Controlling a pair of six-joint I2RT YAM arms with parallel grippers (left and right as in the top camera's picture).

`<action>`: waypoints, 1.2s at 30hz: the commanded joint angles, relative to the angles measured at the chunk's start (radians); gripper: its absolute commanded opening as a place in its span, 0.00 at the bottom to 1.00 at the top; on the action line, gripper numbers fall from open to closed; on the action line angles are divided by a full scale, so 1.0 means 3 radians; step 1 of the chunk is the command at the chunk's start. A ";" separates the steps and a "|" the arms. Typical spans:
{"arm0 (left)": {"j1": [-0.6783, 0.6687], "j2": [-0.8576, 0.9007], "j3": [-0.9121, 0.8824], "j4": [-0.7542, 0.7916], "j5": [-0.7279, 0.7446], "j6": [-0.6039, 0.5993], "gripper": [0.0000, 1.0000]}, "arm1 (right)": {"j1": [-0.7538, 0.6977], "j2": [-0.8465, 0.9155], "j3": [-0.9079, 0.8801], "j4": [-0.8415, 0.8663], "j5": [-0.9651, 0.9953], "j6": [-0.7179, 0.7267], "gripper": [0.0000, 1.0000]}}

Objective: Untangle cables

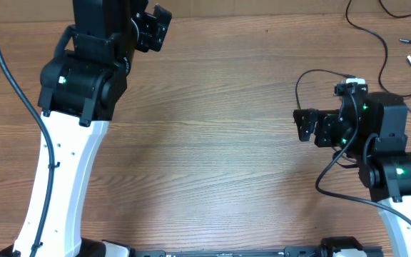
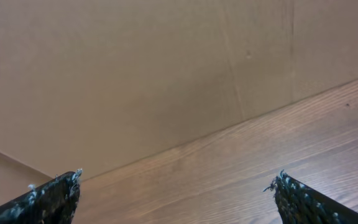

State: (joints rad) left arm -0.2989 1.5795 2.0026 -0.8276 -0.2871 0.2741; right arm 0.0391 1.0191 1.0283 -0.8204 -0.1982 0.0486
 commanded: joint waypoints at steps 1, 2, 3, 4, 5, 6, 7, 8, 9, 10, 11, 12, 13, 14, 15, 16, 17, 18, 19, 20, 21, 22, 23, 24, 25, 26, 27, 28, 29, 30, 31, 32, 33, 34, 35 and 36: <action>0.0045 -0.0036 0.0036 0.0074 0.0048 0.0230 1.00 | -0.0003 -0.0001 0.0036 0.0055 -0.0103 0.0000 1.00; 0.0045 -0.0036 0.0036 0.0095 0.0048 0.0273 1.00 | -0.0003 -0.0001 0.0036 0.0062 -0.0107 0.0000 1.00; 0.0045 -0.0036 0.0036 0.0117 0.0047 0.0313 1.00 | -0.0003 -0.0001 0.0036 0.0065 -0.0107 0.0000 1.00; 0.0048 -0.0036 0.0036 0.0154 0.0027 0.0352 0.99 | -0.0003 -0.0001 0.0036 0.0065 -0.0107 0.0000 1.00; 0.0058 -0.0036 0.0036 0.0197 -0.0013 0.0361 1.00 | -0.0003 -0.0001 0.0036 0.0064 -0.0107 0.0000 1.00; 0.0067 -0.0036 0.0036 0.0253 -0.0062 0.0362 1.00 | -0.0003 -0.0001 0.0036 0.0062 -0.0107 0.0000 1.00; 0.0076 -0.0036 0.0036 0.0306 -0.0108 0.0361 1.00 | -0.0003 -0.0001 0.0036 0.0062 -0.0107 0.0000 1.00; 0.0104 -0.0036 0.0036 0.0426 -0.0196 0.0388 1.00 | -0.0003 -0.0001 0.0036 0.0064 -0.0108 0.0000 1.00; 0.0112 -0.0036 0.0036 0.0473 -0.0217 0.0458 1.00 | -0.0003 -0.0001 0.0036 0.0064 -0.0108 0.0000 1.00; 0.0126 -0.0036 0.0036 0.0504 -0.0216 0.0554 1.00 | -0.0003 -0.0001 0.0036 0.0064 -0.0108 0.0000 1.00; 0.0127 -0.0036 0.0036 0.0523 -0.0217 0.0678 1.00 | -0.0003 -0.0001 0.0036 0.0064 -0.0107 0.0001 1.00; 0.0130 -0.0036 0.0036 0.0565 -0.0235 0.0774 1.00 | -0.0003 -0.0001 0.0036 0.0064 -0.0107 0.0000 1.00; 0.0130 -0.0037 0.0036 0.0603 -0.0290 0.0785 1.00 | -0.0003 -0.0001 0.0036 0.0065 -0.0107 0.0000 1.00; 0.0130 -0.0038 0.0036 0.0607 -0.0306 0.0800 1.00 | -0.0003 -0.0001 0.0036 0.0066 -0.0107 0.0000 1.00; 0.0130 -0.0038 0.0036 0.0587 -0.0319 0.0827 1.00 | -0.0003 -0.0001 0.0036 0.0065 -0.0107 0.0000 1.00; 0.0130 -0.0039 0.0034 0.0566 -0.0347 0.0834 1.00 | -0.0003 -0.0001 0.0036 0.0065 -0.0107 0.0000 1.00; 0.0130 -0.0043 0.0034 0.0534 -0.0365 0.0834 1.00 | -0.0003 -0.0001 0.0036 0.0065 -0.0107 0.0000 1.00; 0.0136 -0.0052 0.0033 0.0502 -0.0374 0.0834 1.00 | -0.0003 -0.0001 0.0036 0.0067 -0.0106 -0.0001 1.00; 0.0149 -0.0064 0.0025 0.0500 -0.0376 0.0833 1.00 | -0.0004 -0.0001 0.0036 0.0078 -0.0106 0.0000 1.00; 0.0163 -0.0083 0.0020 0.0501 -0.0390 0.0834 1.00 | -0.0004 -0.0001 0.0037 0.0092 -0.0106 -0.0001 1.00; 0.0179 -0.0106 0.0013 0.0506 -0.0417 0.0834 1.00 | -0.0004 -0.0001 0.0036 0.0107 -0.0106 -0.0001 1.00; 0.0197 -0.0139 0.0005 0.0511 -0.0464 0.0834 0.99 | -0.0004 -0.0001 0.0037 0.0126 -0.0106 -0.0001 1.00; 0.0228 -0.0184 -0.0003 0.0511 -0.0515 0.0834 1.00 | -0.0004 -0.0001 0.0036 0.0141 -0.0106 -0.0001 1.00; 0.0253 -0.0238 -0.0015 0.0519 -0.0557 0.0834 1.00 | -0.0004 -0.0001 0.0036 0.0153 -0.0106 -0.0001 1.00; 0.0289 -0.0314 -0.0031 0.0519 -0.0565 0.0837 1.00 | -0.0004 -0.0001 0.0036 0.0165 -0.0106 -0.0001 1.00; 0.0323 -0.0399 -0.0051 0.0520 -0.0565 0.0847 1.00 | -0.0004 -0.0001 0.0036 0.0179 -0.0106 -0.0001 1.00; 0.0359 -0.0538 -0.0089 0.0516 -0.0575 0.0852 1.00 | -0.0004 -0.0001 0.0036 0.0196 -0.0106 0.0000 1.00; 0.0381 -0.0660 -0.0131 0.0511 -0.0600 0.0849 1.00 | -0.0004 -0.0001 0.0036 0.0210 -0.0106 0.0000 1.00; 0.0397 -0.0777 -0.0177 0.0502 -0.0618 0.0848 1.00 | -0.0004 -0.0001 0.0036 0.0221 -0.0107 0.0000 1.00; 0.0415 -0.0937 -0.0251 0.0504 -0.0626 0.0847 1.00 | -0.0004 -0.0001 0.0036 0.0233 -0.0107 0.0000 1.00; 0.0425 -0.1111 -0.0341 0.0506 -0.0622 0.0846 1.00 | -0.0004 -0.0001 0.0036 0.0240 -0.0107 0.0000 1.00; 0.0431 -0.1270 -0.0430 0.0507 -0.0604 0.0841 1.00 | -0.0004 -0.0001 0.0036 0.0245 -0.0106 0.0000 1.00; 0.0431 -0.1456 -0.0549 0.0519 -0.0562 0.0830 1.00 | -0.0004 -0.0001 0.0036 0.0251 -0.0107 0.0000 1.00; 0.0431 -0.1615 -0.0652 0.0537 -0.0526 0.0810 1.00 | -0.0004 -0.0001 0.0036 0.0253 -0.0107 0.0000 1.00; 0.0434 -0.1765 -0.0754 0.0573 -0.0521 0.0779 1.00 | -0.0003 -0.0001 0.0036 0.0254 -0.0107 0.0000 1.00; 0.0439 -0.1926 -0.0876 0.0640 -0.0524 0.0760 1.00 | -0.0003 -0.0001 0.0036 0.0252 -0.0108 0.0000 1.00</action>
State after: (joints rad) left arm -0.1741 1.1412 1.8183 -0.6651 -0.4480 0.5087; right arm 0.0391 1.0229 1.0283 -0.7521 -0.2222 0.0486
